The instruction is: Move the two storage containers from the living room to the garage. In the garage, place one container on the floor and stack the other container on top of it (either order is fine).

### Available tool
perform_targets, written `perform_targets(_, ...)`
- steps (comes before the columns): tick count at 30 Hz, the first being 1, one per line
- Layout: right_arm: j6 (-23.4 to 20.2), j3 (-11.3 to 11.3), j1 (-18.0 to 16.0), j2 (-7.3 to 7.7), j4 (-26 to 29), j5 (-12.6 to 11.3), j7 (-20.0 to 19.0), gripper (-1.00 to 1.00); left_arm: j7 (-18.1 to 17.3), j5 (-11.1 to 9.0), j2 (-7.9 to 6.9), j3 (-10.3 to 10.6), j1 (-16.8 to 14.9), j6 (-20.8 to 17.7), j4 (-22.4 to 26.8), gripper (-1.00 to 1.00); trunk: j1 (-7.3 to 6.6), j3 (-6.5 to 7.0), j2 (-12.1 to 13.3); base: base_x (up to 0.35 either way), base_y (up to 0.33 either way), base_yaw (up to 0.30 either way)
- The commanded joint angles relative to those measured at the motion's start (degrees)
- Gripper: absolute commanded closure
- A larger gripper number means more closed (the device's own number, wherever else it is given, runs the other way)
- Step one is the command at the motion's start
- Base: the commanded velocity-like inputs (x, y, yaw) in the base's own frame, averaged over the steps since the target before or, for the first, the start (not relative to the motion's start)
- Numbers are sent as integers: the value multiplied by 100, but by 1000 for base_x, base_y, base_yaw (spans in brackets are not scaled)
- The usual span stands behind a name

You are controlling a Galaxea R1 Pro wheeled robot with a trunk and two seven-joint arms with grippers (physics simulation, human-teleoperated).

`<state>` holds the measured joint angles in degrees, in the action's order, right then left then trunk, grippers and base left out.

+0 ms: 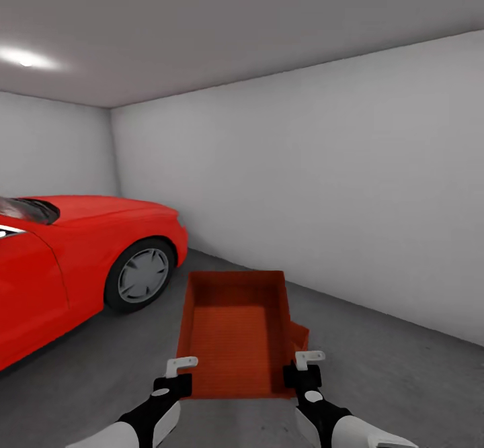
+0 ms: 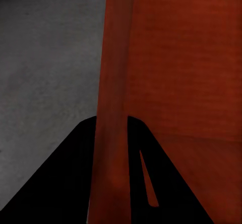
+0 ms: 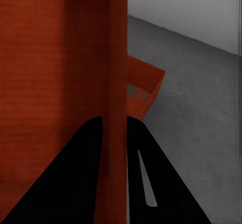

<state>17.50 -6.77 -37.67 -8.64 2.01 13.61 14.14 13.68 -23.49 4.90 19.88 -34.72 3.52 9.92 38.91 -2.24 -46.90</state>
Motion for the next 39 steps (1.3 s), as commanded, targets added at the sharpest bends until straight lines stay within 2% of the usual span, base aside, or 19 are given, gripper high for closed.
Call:
perform_targets(1, 25, -307, -13, -6, 10, 230, -34, 100, 52, -120, -42, 21, 0, 7, -6, 100, 4, -10, -8, 292, 239, -281)
perform_targets(39, 25, -307, -13, -6, 10, 230, -34, 100, 52, -120, -42, 15, 0, -18, -16, 100, 4, -10, -8, 258, 269, -284)
